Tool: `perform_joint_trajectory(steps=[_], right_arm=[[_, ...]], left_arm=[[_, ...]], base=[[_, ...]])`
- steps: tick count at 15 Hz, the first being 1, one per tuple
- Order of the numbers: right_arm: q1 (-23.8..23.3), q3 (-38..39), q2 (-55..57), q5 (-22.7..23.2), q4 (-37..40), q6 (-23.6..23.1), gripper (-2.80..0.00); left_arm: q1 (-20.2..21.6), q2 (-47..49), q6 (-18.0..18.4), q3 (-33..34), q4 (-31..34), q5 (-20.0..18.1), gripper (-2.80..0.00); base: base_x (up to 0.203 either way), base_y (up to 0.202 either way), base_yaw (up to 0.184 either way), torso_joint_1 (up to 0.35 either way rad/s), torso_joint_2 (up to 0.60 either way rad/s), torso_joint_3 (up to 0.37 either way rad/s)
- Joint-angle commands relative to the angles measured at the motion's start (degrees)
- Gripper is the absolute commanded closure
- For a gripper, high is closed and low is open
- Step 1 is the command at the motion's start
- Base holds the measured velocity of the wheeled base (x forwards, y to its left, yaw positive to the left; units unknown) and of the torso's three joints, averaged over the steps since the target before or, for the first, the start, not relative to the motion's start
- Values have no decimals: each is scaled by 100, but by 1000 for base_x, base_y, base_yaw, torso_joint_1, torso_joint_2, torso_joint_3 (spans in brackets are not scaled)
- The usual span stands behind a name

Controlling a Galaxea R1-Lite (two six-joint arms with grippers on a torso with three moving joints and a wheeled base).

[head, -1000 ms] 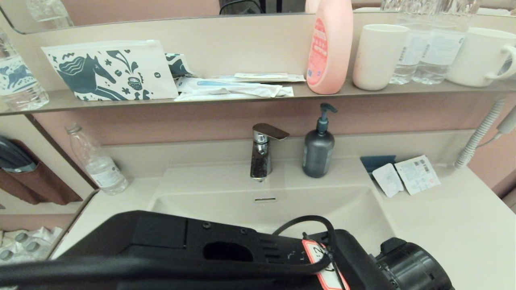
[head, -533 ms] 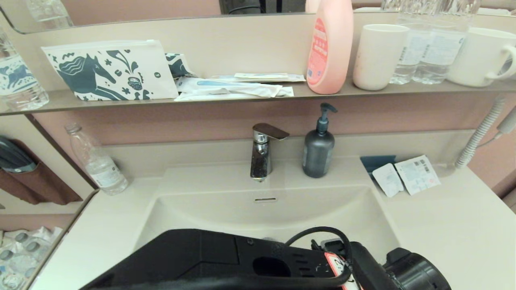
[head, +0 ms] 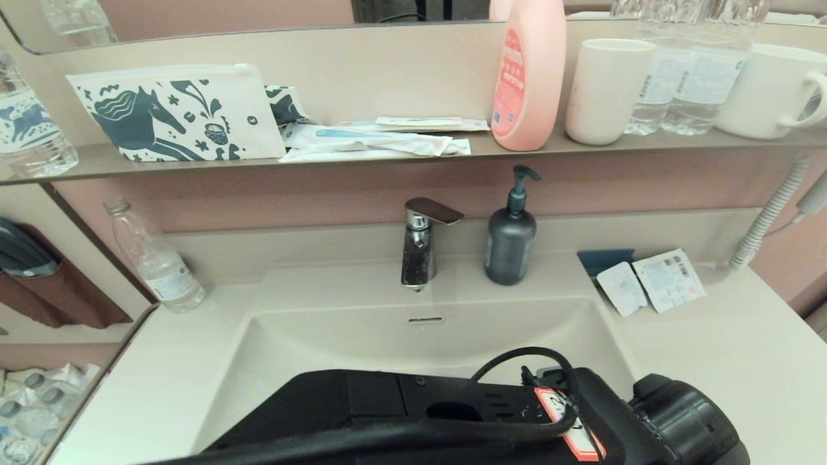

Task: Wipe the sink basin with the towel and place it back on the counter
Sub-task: Wipe the sink

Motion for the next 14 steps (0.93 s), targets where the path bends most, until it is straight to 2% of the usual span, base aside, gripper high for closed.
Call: perform_joint_trajectory(steps=[1,5,10,14], right_arm=[[0,3,5,2,-1,1,0],[0,-1,5,2,-1,-3,0],[0,7,5,2,-1,-3,0],[0,3,5,2,-1,1,0]], left_arm=[[88,246,-34,1,23,24,0],[486,354,328,215,35,14,0],[657,329,345,973,27,26,0],[888,-145,418,1845,27,40,0]], base=[[0,0,0,0,0,0],[0,0,0,0,0,0],[0,0,0,0,0,0],[0,0,0,0,0,0]])
